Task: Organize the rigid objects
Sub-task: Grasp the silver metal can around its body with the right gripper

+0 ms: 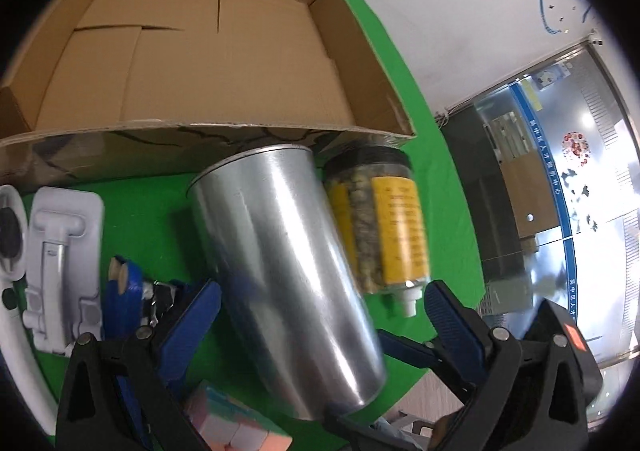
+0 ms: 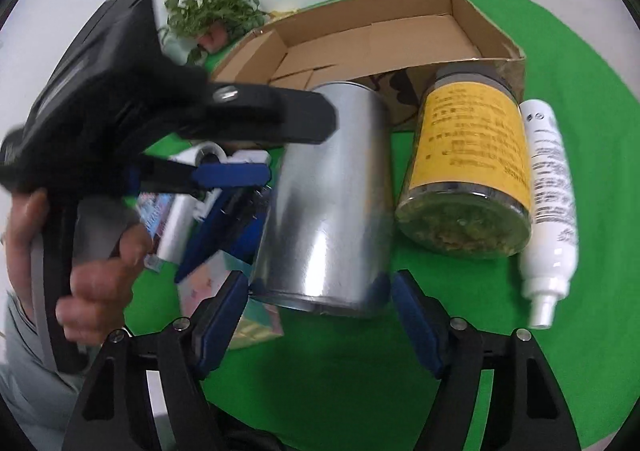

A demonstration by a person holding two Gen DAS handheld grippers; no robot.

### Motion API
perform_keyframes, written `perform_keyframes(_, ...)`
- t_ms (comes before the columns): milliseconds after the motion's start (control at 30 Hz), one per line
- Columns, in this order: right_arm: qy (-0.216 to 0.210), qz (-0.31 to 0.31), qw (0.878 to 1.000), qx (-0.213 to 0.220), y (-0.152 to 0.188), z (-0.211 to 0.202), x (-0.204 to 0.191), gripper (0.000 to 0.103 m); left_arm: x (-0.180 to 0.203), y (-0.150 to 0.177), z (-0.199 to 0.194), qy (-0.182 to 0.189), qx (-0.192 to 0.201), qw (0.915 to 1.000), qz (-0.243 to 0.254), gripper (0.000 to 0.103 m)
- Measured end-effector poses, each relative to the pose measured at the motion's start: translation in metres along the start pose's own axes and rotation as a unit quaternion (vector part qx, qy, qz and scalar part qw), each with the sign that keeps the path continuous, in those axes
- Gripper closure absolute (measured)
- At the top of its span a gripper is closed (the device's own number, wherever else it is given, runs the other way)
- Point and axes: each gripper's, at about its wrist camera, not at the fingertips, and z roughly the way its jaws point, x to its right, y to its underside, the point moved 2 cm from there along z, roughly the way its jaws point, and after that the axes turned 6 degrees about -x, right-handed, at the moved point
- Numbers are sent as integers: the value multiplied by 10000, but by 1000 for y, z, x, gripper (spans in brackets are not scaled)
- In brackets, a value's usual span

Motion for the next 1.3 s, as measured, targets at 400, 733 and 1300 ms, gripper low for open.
perform_keyframes(400, 348, -434, 9976, -405, -23, 22, -10, 20, -5, -7, 12, -718, -22, 9974, -9, 16)
perform_keyframes(733, 217, -239, 9983, -486, -42, 41, -8, 20, -10, -13, 5, -802, 136, 9967, 31, 18)
perform_keyframes(1300, 26, -324, 9992, 247, -82, 3, -16, 20, 22, -13, -59, -834, 970, 9914, 283, 22)
